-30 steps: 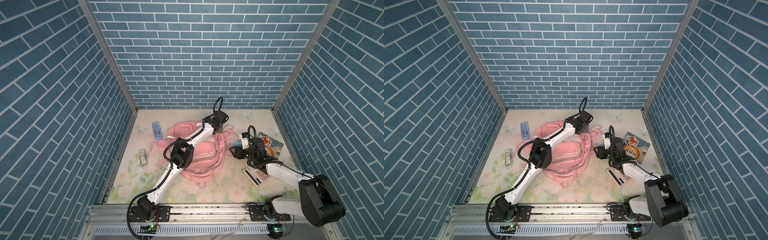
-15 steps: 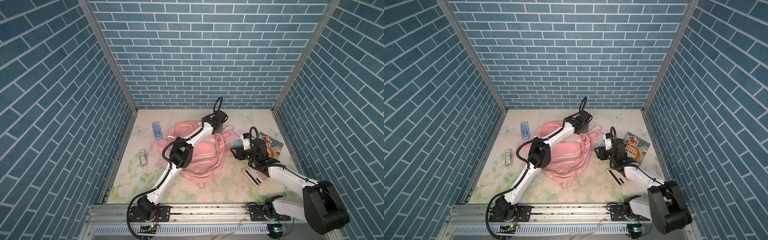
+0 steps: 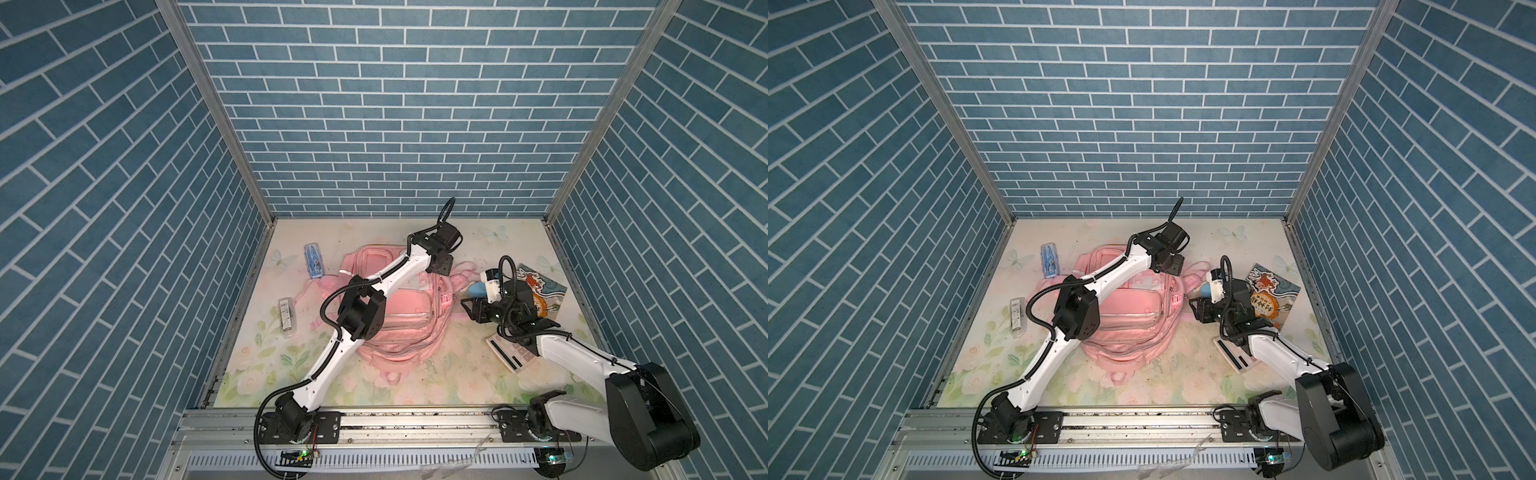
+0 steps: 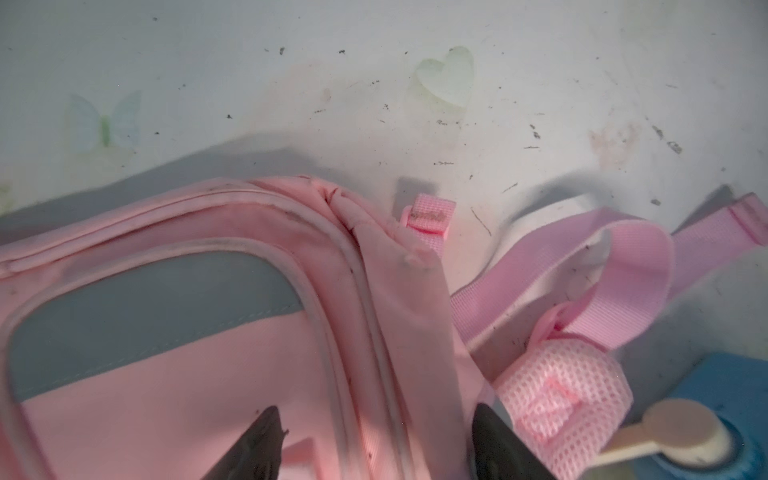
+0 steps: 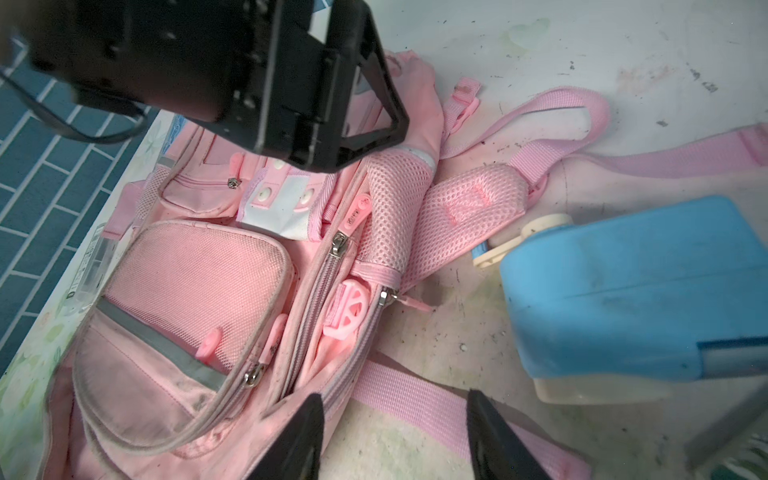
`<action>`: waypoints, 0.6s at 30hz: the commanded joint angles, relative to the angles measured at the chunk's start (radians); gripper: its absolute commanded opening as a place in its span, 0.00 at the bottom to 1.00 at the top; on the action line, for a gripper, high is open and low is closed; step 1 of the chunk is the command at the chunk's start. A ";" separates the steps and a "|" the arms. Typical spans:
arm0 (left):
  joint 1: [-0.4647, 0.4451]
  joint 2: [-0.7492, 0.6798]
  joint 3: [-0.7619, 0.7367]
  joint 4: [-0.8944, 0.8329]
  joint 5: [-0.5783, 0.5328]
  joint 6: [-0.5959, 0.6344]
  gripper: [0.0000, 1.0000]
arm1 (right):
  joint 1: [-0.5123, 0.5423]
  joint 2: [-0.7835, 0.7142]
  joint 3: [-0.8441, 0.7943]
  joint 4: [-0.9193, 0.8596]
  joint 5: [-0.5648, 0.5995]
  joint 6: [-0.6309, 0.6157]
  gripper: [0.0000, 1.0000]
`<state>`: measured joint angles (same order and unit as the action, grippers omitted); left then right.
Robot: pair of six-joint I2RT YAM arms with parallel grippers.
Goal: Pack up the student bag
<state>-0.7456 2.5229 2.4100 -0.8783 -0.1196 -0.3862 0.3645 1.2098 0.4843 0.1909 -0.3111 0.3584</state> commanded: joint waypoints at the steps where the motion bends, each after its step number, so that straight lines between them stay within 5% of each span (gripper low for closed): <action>1: -0.007 -0.138 -0.097 -0.027 -0.034 -0.004 0.75 | 0.005 -0.041 0.020 -0.040 0.032 -0.026 0.56; 10: -0.048 -0.402 -0.543 0.127 -0.005 -0.034 0.75 | 0.005 -0.122 -0.016 -0.043 0.057 -0.005 0.56; 18: -0.127 -0.420 -0.659 0.130 -0.024 -0.044 0.74 | 0.005 -0.120 -0.013 -0.056 0.088 0.005 0.54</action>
<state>-0.8494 2.1078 1.7554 -0.7578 -0.1276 -0.4126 0.3649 1.0958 0.4717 0.1482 -0.2573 0.3599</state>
